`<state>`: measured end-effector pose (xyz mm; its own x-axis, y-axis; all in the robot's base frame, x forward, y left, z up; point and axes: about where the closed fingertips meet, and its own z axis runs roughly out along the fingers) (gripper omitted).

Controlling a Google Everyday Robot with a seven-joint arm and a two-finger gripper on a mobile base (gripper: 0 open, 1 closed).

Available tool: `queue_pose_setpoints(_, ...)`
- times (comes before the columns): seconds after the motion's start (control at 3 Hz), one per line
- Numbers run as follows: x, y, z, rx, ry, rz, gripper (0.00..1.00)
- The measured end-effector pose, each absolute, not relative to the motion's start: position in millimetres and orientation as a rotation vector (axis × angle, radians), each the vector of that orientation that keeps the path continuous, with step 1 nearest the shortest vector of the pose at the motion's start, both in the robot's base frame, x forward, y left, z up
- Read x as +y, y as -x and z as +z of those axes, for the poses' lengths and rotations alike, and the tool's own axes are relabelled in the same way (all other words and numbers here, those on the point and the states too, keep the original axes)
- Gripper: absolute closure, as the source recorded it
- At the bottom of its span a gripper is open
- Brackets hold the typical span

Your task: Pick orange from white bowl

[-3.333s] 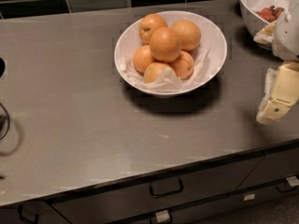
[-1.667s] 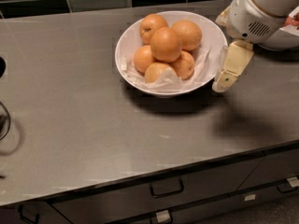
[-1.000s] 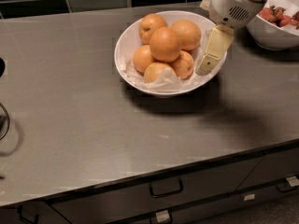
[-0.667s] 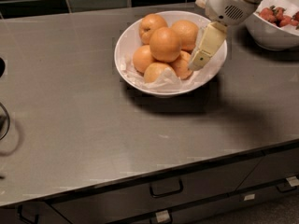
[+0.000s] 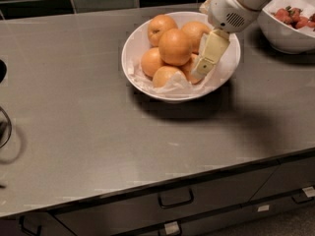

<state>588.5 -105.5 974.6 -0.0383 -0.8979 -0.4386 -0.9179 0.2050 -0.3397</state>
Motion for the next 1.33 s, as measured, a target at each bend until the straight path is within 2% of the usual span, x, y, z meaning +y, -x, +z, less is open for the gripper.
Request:
queue_pose_setpoints(0.33,-82.2,-604.1,949.2,1.927,1.713,0.064,0.00)
queue_pose_setpoints(1.33,-78.8,-610.6,948.4,1.913,1.675,0.069,0.03)
